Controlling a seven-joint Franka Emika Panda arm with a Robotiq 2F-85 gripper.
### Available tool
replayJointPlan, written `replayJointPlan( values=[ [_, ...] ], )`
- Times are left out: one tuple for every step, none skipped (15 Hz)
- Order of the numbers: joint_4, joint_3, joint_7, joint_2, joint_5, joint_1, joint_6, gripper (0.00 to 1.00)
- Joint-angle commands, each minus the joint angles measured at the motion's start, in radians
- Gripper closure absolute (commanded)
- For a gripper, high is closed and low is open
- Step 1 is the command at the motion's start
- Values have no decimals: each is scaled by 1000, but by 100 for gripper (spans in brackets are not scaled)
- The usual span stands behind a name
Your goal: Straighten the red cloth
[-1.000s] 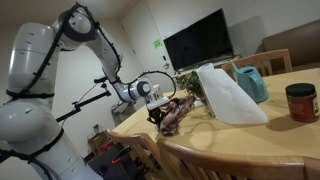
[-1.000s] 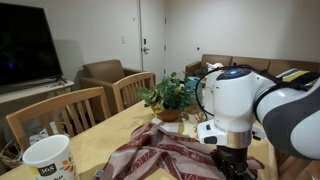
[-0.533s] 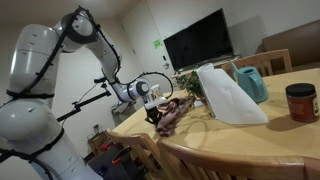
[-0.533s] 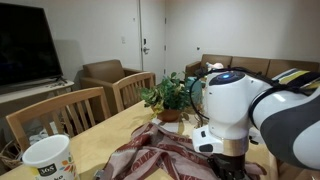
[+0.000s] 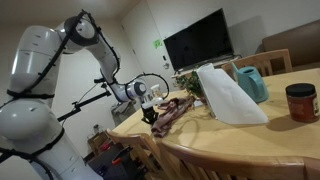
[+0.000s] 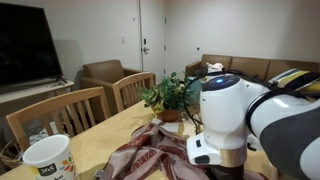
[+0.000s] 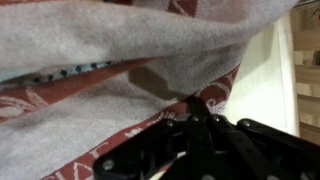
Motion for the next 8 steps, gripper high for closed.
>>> replayJointPlan(
  values=[
    [36,25,15,29,-27,22,-40,100],
    [37,34,10,29,-29,26,-41,100],
    [39,42,2,32,-30,28,-40,100],
    [41,48,0,34,-32,31,-39,100],
    [43,54,-3,35,-34,33,-41,100],
    [42,56,-1,34,-37,35,-38,100],
    [41,59,-5,33,-36,32,-32,100],
    [39,63,-9,34,-33,29,-28,100]
  ],
)
